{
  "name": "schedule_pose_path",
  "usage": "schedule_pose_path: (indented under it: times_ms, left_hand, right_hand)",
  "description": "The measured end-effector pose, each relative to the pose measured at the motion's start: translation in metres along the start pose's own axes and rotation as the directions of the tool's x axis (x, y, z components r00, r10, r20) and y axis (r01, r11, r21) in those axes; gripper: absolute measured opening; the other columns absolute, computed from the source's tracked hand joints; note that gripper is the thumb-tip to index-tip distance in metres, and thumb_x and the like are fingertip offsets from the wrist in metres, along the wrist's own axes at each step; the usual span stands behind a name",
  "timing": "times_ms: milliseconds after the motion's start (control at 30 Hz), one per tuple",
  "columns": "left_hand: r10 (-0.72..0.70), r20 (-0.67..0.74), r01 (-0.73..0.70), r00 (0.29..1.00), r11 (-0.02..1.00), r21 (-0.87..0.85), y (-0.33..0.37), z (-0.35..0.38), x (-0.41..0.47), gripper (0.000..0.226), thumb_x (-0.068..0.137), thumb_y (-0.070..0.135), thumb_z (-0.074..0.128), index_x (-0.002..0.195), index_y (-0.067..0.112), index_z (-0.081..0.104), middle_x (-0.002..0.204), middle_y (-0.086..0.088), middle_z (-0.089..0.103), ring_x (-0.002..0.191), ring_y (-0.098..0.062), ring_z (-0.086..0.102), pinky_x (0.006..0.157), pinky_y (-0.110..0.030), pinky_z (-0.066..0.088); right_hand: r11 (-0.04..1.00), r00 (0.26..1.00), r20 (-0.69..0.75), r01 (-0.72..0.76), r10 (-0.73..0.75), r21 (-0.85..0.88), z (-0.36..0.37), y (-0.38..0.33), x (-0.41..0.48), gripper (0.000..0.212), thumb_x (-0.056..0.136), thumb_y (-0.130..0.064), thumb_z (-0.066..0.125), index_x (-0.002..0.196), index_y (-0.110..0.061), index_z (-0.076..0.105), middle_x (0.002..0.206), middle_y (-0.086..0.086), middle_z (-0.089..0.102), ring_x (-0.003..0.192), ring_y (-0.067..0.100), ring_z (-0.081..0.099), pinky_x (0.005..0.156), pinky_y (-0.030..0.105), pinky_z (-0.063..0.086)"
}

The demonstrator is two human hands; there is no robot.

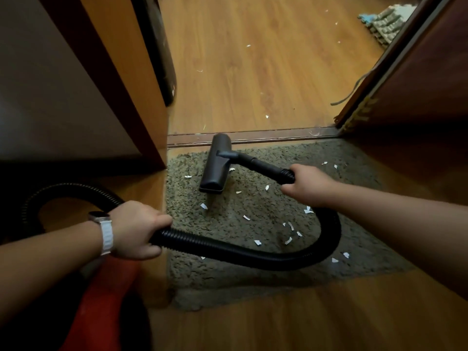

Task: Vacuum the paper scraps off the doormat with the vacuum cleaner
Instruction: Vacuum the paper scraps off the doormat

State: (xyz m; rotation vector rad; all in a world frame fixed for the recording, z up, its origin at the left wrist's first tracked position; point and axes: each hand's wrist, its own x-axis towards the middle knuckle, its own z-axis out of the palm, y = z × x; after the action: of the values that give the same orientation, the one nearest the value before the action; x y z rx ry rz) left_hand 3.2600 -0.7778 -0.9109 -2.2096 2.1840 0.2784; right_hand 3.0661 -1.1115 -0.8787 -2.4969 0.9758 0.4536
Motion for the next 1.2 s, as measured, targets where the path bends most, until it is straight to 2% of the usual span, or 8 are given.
schedule_pose_path:
  times_ms: [67, 167, 300, 433, 667, 833, 967, 1200]
  left_hand:
    - [-0.030, 0.054, 0.028, 0.998, 0.999, 0.033, 0.000, 0.009, -0.008, 0.030, 0.056, 0.054, 0.056, 0.072, 0.030, 0.048, 0.058, 0.008, 0.057, 0.050, -0.018, 0.059, 0.043, -0.027, 0.049]
    - [-0.075, 0.266, 0.071, 0.961, 0.997, 0.024, 0.006, 0.017, -0.011, 0.038, 0.064, 0.060, 0.042, 0.086, 0.031, 0.052, 0.076, 0.006, 0.065, 0.073, -0.018, 0.065, 0.065, -0.034, 0.055]
    - [-0.055, 0.339, 0.061, 0.939, 0.998, -0.009, 0.001, 0.017, -0.006, 0.038, 0.065, 0.060, 0.041, 0.086, 0.030, 0.051, 0.079, 0.005, 0.065, 0.079, -0.018, 0.065, 0.068, -0.032, 0.052]
    - [0.076, 0.141, -0.084, 0.987, 0.995, 0.051, -0.007, 0.016, -0.003, 0.027, 0.053, 0.054, 0.055, 0.067, 0.031, 0.053, 0.064, 0.013, 0.055, 0.061, -0.010, 0.057, 0.049, -0.020, 0.044]
    - [0.193, 0.026, -0.194, 0.981, 0.979, 0.056, 0.009, 0.033, -0.009, 0.032, 0.058, 0.038, 0.057, 0.088, 0.026, 0.057, 0.072, 0.010, 0.057, 0.059, -0.014, 0.057, 0.050, -0.025, 0.048]
    - [0.123, 0.059, -0.127, 0.991, 0.990, 0.069, 0.000, 0.042, -0.003, 0.026, 0.062, 0.051, 0.051, 0.075, 0.029, 0.053, 0.061, 0.012, 0.056, 0.048, -0.012, 0.057, 0.047, -0.023, 0.048]
    - [0.076, 0.053, -0.079, 0.996, 0.995, 0.066, -0.002, 0.043, 0.007, 0.023, 0.067, 0.050, 0.050, 0.069, 0.027, 0.053, 0.054, 0.009, 0.054, 0.043, -0.016, 0.055, 0.041, -0.026, 0.047]
    - [-0.032, 0.024, 0.031, 0.999, 0.998, 0.063, -0.005, 0.027, 0.019, 0.023, 0.064, 0.048, 0.051, 0.065, 0.025, 0.052, 0.049, 0.006, 0.051, 0.041, -0.021, 0.054, 0.038, -0.025, 0.045]
  right_hand:
    - [1.000, 0.999, 0.053, 0.008, -0.008, 0.000, 0.011, -0.006, 0.007, 0.025, 0.086, -0.035, 0.063, 0.104, -0.019, 0.058, 0.089, 0.003, 0.064, 0.074, 0.019, 0.064, 0.064, 0.031, 0.055]
    - [1.000, 0.985, 0.170, -0.017, 0.020, -0.016, 0.022, -0.010, 0.017, 0.030, 0.088, -0.038, 0.063, 0.106, -0.014, 0.059, 0.086, 0.004, 0.064, 0.069, 0.019, 0.064, 0.058, 0.030, 0.054]
    - [0.954, 0.932, 0.344, -0.197, 0.111, 0.228, 0.021, -0.004, 0.032, 0.033, 0.088, -0.030, 0.063, 0.108, -0.004, 0.061, 0.075, 0.010, 0.061, 0.053, 0.023, 0.060, 0.052, 0.031, 0.054]
    - [0.932, 0.900, 0.417, -0.252, 0.127, 0.260, 0.015, 0.001, 0.045, 0.039, 0.086, -0.032, 0.063, 0.109, 0.000, 0.064, 0.073, 0.011, 0.062, 0.056, 0.024, 0.058, 0.057, 0.033, 0.053]
    - [0.997, 0.982, 0.180, 0.069, -0.061, -0.040, 0.033, -0.003, 0.028, 0.030, 0.085, -0.035, 0.067, 0.107, -0.019, 0.053, 0.092, 0.002, 0.064, 0.072, 0.016, 0.062, 0.057, 0.027, 0.047]
    - [0.998, 0.982, 0.185, 0.043, -0.032, -0.056, 0.054, 0.008, 0.020, 0.022, 0.091, -0.036, 0.061, 0.104, -0.027, 0.045, 0.085, -0.004, 0.061, 0.072, 0.014, 0.062, 0.057, 0.029, 0.046]
    - [0.992, 0.996, 0.074, 0.057, -0.049, -0.111, 0.052, 0.008, 0.019, 0.023, 0.088, -0.039, 0.062, 0.104, -0.028, 0.050, 0.083, -0.004, 0.062, 0.071, 0.017, 0.063, 0.060, 0.030, 0.052]
    - [0.953, 0.987, -0.039, 0.143, -0.159, -0.267, 0.038, 0.002, 0.024, 0.019, 0.087, -0.041, 0.061, 0.101, -0.030, 0.053, 0.075, -0.008, 0.058, 0.065, 0.015, 0.058, 0.051, 0.027, 0.045]
